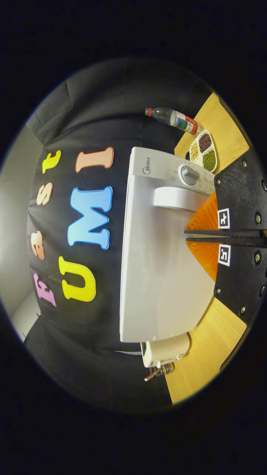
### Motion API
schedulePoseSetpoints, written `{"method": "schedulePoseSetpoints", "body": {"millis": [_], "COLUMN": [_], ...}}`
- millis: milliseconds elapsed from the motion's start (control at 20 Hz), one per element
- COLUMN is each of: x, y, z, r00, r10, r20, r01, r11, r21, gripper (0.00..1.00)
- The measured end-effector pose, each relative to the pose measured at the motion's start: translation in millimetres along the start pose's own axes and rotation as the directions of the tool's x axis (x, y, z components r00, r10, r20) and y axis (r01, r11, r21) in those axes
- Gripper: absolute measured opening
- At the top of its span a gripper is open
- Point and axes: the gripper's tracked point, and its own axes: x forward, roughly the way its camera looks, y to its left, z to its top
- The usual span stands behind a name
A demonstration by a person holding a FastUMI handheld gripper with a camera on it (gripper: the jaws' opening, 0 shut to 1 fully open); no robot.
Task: Open the microwave, put the food inside, and close the microwave door.
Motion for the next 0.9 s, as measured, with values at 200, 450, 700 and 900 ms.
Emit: {"method": "schedulePoseSetpoints", "body": {"millis": [200, 450, 700, 900], "x": [25, 31, 3, -50], "y": [-4, -7, 8, 4], "z": [-1, -5, -21, -5], "r00": [0.999, 0.999, 0.997, 0.994], "r10": [-0.050, -0.049, 0.042, 0.096], "r20": [0.020, 0.009, -0.062, -0.053], "r01": [0.051, 0.050, -0.041, -0.093], "r11": [0.998, 0.997, 0.999, 0.994], "r21": [-0.045, -0.052, 0.013, 0.057], "gripper": [0.01, 0.01, 0.01, 0.01]}}
